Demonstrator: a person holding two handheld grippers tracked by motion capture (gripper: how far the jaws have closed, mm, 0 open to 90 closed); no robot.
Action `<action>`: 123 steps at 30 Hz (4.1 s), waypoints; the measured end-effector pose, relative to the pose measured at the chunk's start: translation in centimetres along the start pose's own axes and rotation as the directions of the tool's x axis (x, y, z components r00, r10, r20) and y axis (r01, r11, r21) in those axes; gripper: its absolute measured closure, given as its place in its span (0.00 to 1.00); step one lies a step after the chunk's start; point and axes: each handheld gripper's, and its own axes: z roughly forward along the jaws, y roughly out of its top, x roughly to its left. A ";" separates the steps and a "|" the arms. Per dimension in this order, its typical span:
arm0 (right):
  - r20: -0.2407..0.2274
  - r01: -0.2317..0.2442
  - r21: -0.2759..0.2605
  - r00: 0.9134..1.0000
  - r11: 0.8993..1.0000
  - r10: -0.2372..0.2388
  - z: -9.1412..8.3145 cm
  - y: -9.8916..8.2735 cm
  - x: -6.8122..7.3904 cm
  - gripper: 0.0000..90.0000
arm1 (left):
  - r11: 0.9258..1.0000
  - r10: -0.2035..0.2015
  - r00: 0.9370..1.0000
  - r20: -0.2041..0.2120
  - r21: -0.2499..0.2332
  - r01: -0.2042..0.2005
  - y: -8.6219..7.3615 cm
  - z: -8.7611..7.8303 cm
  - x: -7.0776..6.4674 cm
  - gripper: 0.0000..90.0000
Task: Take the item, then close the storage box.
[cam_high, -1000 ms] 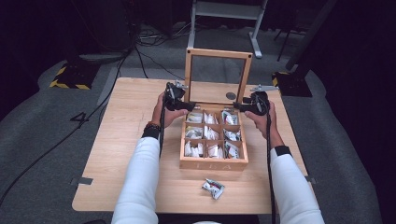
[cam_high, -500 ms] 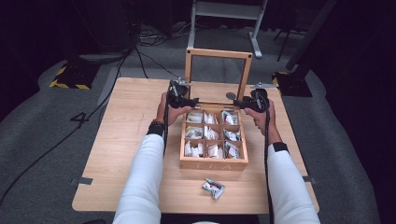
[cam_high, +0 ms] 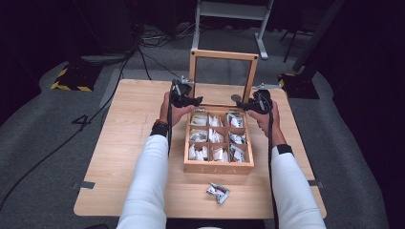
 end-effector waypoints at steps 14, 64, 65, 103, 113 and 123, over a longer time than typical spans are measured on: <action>-0.019 0.013 0.029 1.000 0.999 -0.013 -1.0 0.4 0.0 0.62 | 0.999 0.042 0.999 -0.004 -0.032 -0.042 0.6 -1.8 -0.4 0.55; -0.012 0.059 -0.074 0.998 0.995 -0.060 -7.3 2.2 1.8 0.68 | 0.984 0.136 0.990 -0.032 -0.110 -0.138 2.3 -8.2 -3.2 0.61; -0.013 0.061 -0.081 0.998 0.995 -0.062 -7.5 2.2 1.8 0.68 | 0.984 0.139 0.990 -0.030 -0.109 -0.141 2.3 -8.3 -3.3 0.61; -0.038 0.134 -0.113 0.989 0.984 -0.139 -10.3 0.6 3.5 0.65 | 0.970 0.191 0.981 0.017 -0.158 -0.186 -0.1 -11.0 -5.0 0.60; -0.041 0.164 -0.117 0.985 0.979 -0.170 -11.0 -0.2 4.2 0.63 | 0.963 0.217 0.976 0.020 -0.169 -0.210 -1.1 -11.9 -5.7 0.60; -0.065 0.172 -0.123 0.981 0.977 -0.181 -11.8 -1.3 4.6 0.61 | 0.960 0.229 0.973 0.028 -0.171 -0.221 -2.3 -12.4 -6.2 0.58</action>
